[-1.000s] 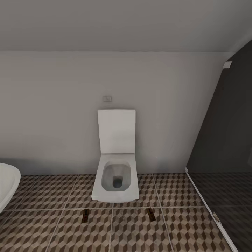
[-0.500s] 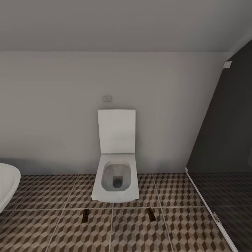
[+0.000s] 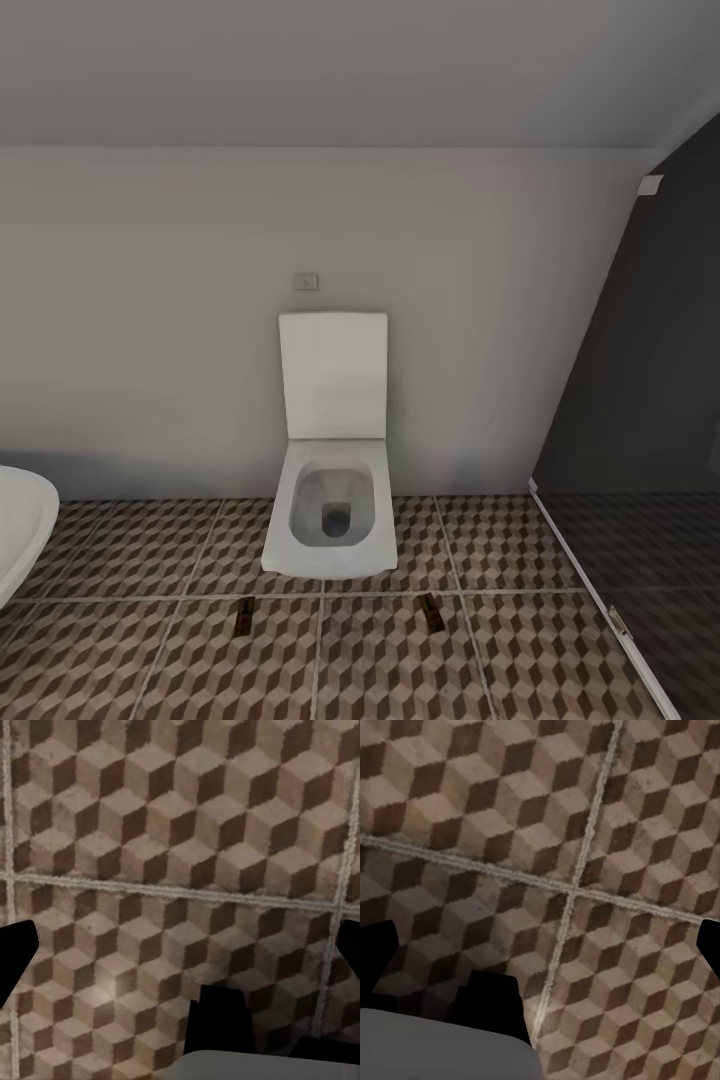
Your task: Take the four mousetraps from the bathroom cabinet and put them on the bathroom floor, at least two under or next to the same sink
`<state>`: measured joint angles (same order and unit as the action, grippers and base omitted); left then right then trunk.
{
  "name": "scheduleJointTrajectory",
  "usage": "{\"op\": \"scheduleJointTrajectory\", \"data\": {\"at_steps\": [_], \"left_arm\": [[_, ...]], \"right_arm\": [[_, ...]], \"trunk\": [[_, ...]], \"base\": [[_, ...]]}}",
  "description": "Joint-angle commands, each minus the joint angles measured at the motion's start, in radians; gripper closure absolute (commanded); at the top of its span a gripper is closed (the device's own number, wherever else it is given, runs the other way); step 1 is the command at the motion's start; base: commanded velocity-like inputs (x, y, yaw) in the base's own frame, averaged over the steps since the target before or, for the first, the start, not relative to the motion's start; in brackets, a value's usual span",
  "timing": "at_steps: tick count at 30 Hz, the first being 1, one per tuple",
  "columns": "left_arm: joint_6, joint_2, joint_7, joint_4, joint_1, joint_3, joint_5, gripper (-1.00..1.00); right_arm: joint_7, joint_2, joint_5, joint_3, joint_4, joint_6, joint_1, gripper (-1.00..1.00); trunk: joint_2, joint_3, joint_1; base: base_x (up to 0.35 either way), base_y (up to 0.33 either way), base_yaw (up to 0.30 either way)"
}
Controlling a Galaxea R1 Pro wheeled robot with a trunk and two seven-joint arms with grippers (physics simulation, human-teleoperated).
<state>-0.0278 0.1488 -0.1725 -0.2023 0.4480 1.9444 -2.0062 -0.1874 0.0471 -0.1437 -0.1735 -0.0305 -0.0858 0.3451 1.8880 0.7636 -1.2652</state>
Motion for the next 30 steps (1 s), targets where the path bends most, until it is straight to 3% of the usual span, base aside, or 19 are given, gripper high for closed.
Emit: {"op": "scheduleJointTrajectory", "data": {"at_steps": [1, 30], "left_arm": [[-0.003, 0.003, -0.007, -0.005, 0.001, 0.007, -0.005, -1.0], [-0.003, 0.017, -0.007, 0.0, 0.001, 0.007, -0.003, -1.0]], "right_arm": [[-0.006, 0.0, -0.01, -0.001, -0.003, -0.003, 0.001, -1.0], [-0.006, 0.0, -0.01, -0.001, -0.003, -0.003, 0.002, -1.0]], "trunk": [[0.0, 0.001, 0.0], [0.0, 0.001, 0.0]], "base": [[0.0, 0.0, 0.0], [0.0, 0.0, 0.0]]}}
